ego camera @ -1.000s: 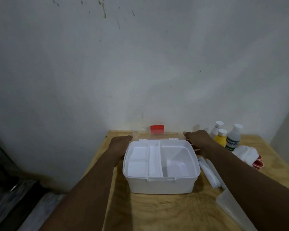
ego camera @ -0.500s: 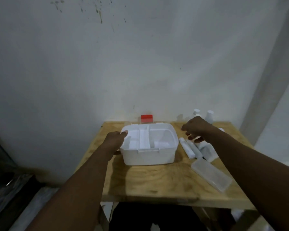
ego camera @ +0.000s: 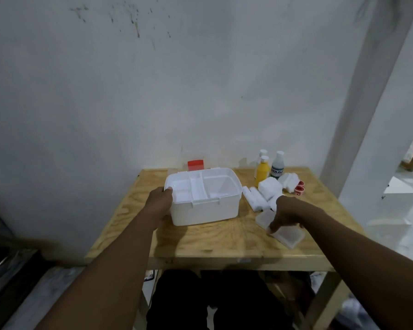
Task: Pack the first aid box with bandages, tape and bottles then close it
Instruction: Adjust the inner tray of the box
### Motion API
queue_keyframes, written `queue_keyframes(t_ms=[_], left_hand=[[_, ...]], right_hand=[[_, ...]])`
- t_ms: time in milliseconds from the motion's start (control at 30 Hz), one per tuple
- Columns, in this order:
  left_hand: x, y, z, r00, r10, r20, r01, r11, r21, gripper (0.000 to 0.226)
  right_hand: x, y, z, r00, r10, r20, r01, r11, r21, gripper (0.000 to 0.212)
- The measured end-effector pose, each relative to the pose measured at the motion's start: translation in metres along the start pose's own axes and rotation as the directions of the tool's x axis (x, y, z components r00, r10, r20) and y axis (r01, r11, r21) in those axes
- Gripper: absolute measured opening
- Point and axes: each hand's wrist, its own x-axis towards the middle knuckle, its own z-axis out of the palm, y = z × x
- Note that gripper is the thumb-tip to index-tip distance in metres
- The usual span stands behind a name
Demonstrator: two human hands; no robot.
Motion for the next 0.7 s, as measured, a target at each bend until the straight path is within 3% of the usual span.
queue_keyframes(t_ms=[100,200,300,367,433,500,600,700], left_hand=[[0.0,0.0,-0.003,1.0,-0.011,0.016,0.011,1.0,0.003,0.045],[0.003,0.002,-0.007,1.0,-0.027,0.003,0.027,1.0,-0.006,0.044],[0.008,0.006,-0.014,0.999,-0.053,0.01,0.053,0.999,0.005,0.039],[0.012,0.009,-0.019,0.997,-0.064,0.03,0.063,0.998,0.028,0.033],[0.017,0.012,-0.025,0.997,-0.066,0.045,0.062,0.996,0.068,0.03],[0.021,0.014,-0.029,0.995,-0.067,0.068,0.06,0.993,0.102,0.03],[0.028,0.014,-0.032,0.991,-0.086,0.1,0.073,0.99,0.122,0.032],[0.034,0.012,-0.034,0.987,-0.102,0.124,0.088,0.989,0.115,0.033]], right_hand=[[0.002,-0.002,-0.005,0.999,-0.01,0.045,0.011,0.999,-0.044,0.077],[0.003,-0.009,-0.022,0.981,-0.017,0.191,0.025,0.999,-0.037,0.076],[0.004,-0.02,-0.046,0.958,-0.078,0.277,0.064,0.996,0.062,0.052],[0.001,-0.029,-0.073,0.965,-0.135,0.224,0.114,0.988,0.105,0.045],[-0.003,-0.041,-0.102,0.975,-0.192,0.112,0.17,0.969,0.18,0.057],[-0.005,-0.059,-0.125,0.967,-0.254,-0.032,0.25,0.915,0.317,0.068],[-0.003,-0.094,-0.128,0.925,-0.288,-0.247,0.374,0.799,0.47,0.067],[0.01,-0.123,-0.098,0.917,-0.278,-0.287,0.383,0.817,0.431,0.063]])
